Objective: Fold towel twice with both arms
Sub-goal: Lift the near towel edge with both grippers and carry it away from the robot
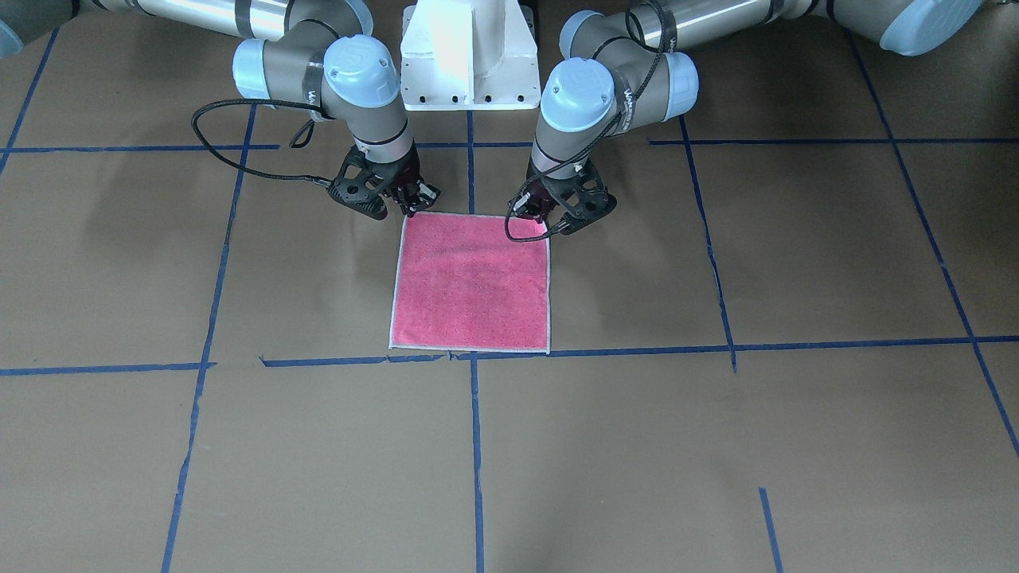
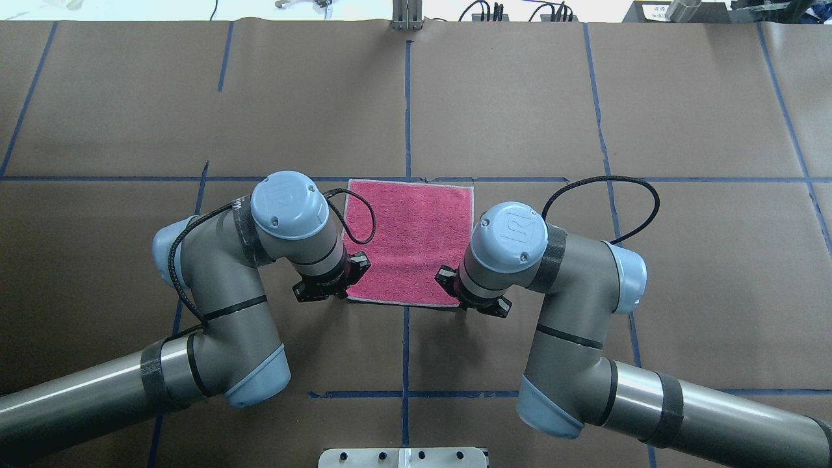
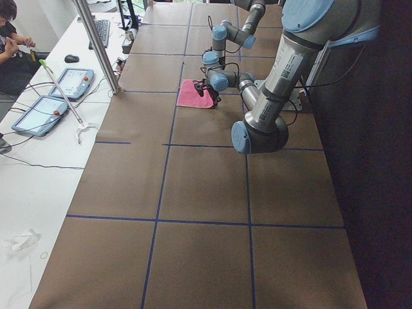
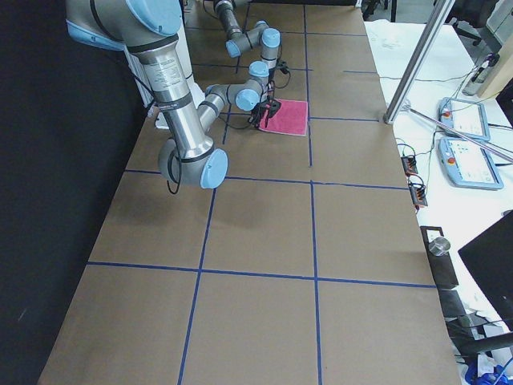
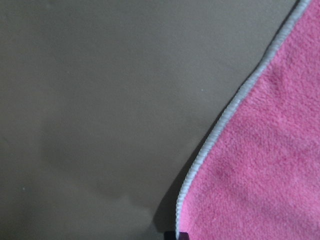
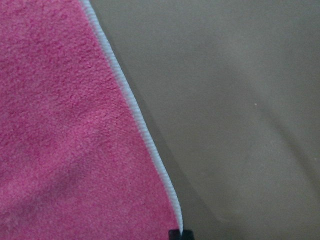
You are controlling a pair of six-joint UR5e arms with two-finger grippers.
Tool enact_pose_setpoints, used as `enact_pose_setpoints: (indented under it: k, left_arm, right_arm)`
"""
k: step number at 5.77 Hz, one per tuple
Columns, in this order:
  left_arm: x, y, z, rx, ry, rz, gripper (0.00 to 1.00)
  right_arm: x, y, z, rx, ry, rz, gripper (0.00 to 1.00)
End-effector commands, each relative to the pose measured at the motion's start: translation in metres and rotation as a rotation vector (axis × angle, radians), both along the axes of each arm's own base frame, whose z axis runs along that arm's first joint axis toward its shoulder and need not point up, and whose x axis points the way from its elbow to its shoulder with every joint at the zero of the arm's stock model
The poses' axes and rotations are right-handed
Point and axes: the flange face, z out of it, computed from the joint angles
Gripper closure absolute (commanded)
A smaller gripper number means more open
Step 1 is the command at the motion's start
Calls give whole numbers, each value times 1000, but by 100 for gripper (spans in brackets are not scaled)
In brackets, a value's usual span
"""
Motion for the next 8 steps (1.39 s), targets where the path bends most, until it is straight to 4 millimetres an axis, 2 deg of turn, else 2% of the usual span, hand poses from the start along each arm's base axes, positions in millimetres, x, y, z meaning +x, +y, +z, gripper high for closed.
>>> enact_pose_setpoints:
  k: [1,3,8]
  left_arm:
    - [-1,-1,0,0,1,-1,99]
    - [-1,-1,-1,0,1,-1,99]
    - [-24,-38,-28,16,37,-66,99]
  right_arm:
    - [0,0,0,-3,0,2,100]
    - [3,-4,0,-5,2,8,100]
    - [33,-50,-19,-32,-39,51,100]
